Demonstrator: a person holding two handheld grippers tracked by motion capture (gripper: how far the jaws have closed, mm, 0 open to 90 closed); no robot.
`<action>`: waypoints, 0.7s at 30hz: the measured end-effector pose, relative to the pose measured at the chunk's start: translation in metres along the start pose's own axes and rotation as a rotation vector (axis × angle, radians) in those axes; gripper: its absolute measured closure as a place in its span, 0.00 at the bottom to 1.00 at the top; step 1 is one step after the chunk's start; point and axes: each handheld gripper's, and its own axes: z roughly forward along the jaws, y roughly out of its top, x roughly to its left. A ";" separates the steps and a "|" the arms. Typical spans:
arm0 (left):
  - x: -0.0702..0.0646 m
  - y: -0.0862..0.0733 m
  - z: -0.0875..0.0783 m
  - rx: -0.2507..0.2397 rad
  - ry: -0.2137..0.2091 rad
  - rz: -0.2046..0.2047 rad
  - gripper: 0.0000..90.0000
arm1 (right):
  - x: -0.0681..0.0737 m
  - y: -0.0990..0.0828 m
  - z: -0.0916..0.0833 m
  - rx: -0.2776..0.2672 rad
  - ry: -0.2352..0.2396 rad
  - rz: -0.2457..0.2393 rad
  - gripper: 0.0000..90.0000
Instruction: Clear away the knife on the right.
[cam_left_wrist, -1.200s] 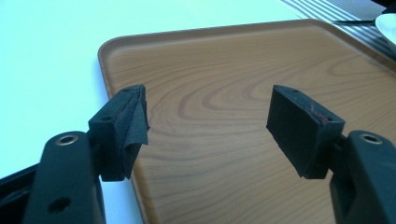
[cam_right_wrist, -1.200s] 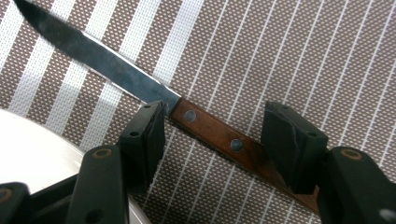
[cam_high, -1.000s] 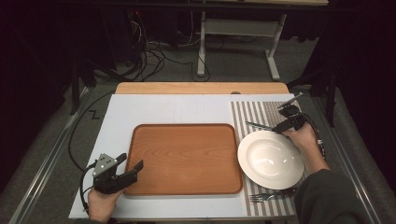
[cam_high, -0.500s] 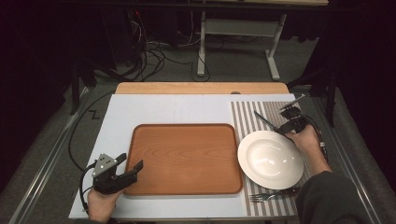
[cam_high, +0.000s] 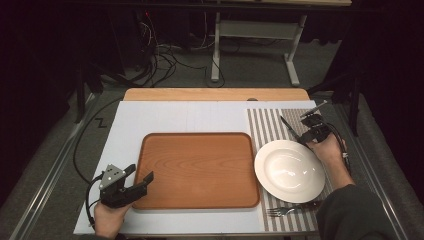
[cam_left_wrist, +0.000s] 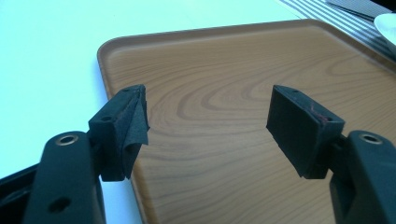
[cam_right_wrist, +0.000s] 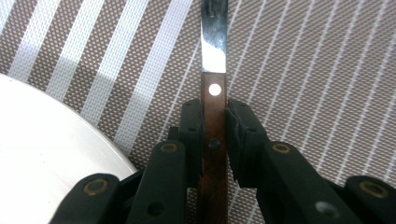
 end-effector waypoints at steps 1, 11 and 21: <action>0.000 0.000 0.000 0.000 0.000 0.000 0.33 | -0.001 -0.001 -0.002 -0.013 0.000 0.002 0.87; 0.000 0.000 -0.001 -0.002 0.003 0.000 0.33 | -0.005 -0.008 -0.033 -0.136 0.001 0.024 0.87; 0.000 0.000 -0.002 -0.008 0.003 -0.003 0.33 | 0.009 -0.018 -0.061 -0.208 0.028 -0.015 0.87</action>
